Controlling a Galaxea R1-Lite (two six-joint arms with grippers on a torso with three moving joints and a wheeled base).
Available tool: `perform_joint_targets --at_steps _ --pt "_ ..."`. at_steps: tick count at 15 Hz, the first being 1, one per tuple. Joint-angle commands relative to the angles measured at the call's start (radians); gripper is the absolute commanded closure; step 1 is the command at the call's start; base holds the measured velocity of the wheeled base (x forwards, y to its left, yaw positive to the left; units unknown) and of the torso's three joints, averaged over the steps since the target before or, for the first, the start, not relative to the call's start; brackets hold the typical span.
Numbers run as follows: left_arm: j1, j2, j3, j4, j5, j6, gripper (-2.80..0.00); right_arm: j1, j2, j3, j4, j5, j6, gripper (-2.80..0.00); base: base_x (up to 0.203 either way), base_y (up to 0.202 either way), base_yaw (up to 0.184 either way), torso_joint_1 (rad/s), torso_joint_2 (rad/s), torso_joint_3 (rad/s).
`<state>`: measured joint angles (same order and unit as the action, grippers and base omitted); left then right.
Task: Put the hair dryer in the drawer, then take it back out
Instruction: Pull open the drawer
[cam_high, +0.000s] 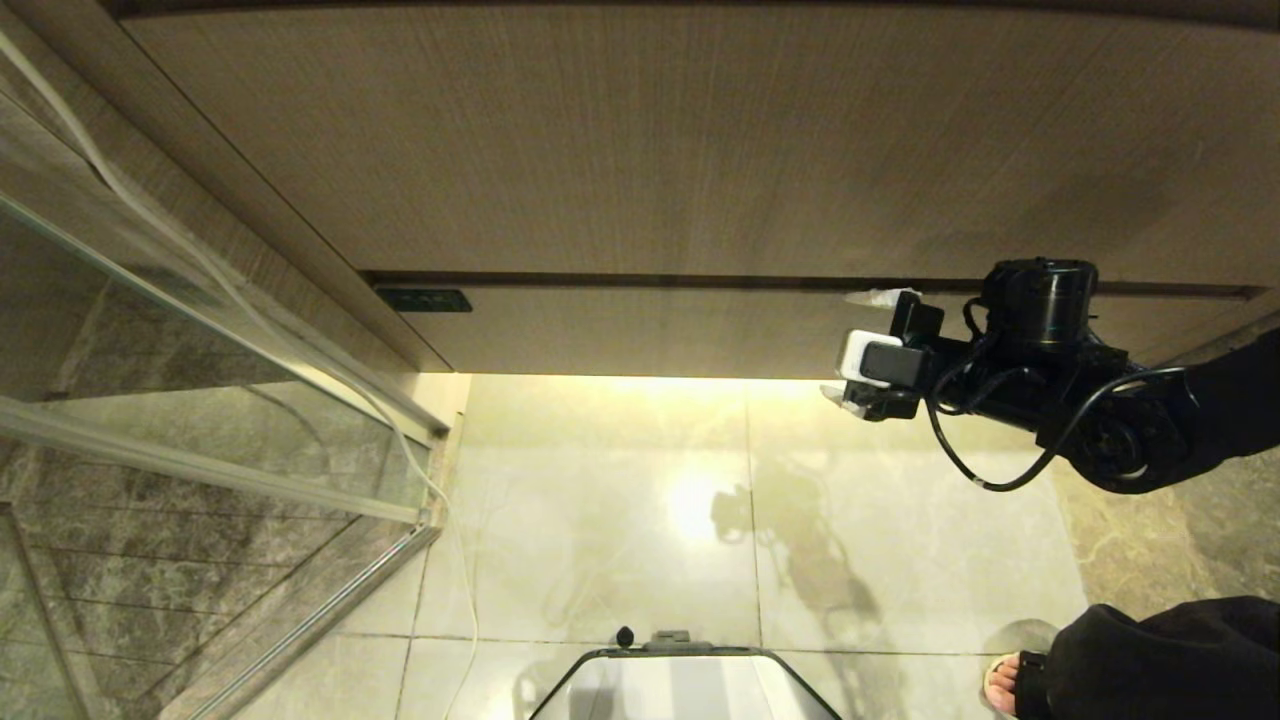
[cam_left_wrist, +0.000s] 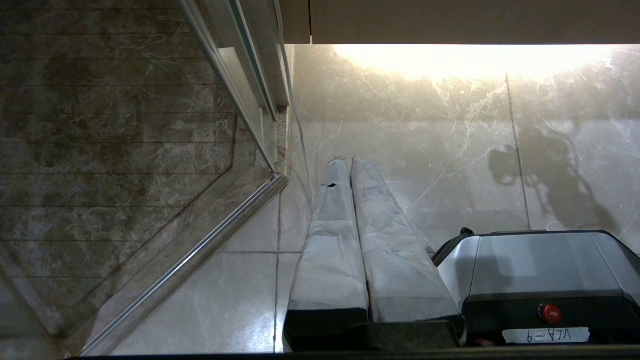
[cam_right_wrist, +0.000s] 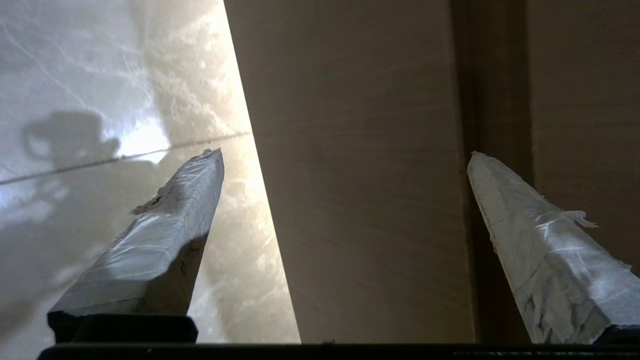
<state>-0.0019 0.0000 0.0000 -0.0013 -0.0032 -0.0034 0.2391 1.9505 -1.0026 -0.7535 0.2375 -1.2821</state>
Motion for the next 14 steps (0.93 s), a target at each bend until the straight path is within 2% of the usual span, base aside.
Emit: perform_joint_targets --at_steps 1,9,14 --pt "-0.001 0.000 0.000 0.000 0.000 -0.001 0.00 -0.004 0.022 -0.004 -0.009 -0.021 -0.006 -2.80 0.000 0.000 0.000 0.000 0.00 0.000" --pt "0.000 0.000 0.000 0.000 0.000 -0.001 0.00 -0.013 0.041 -0.018 -0.060 -0.021 -0.005 -2.80 0.000 0.000 0.000 0.000 0.00 0.000" --pt "0.000 0.000 0.001 0.000 0.000 0.000 0.00 -0.015 0.075 -0.036 -0.164 -0.023 0.001 -2.80 0.000 0.000 0.000 0.000 0.00 0.000"
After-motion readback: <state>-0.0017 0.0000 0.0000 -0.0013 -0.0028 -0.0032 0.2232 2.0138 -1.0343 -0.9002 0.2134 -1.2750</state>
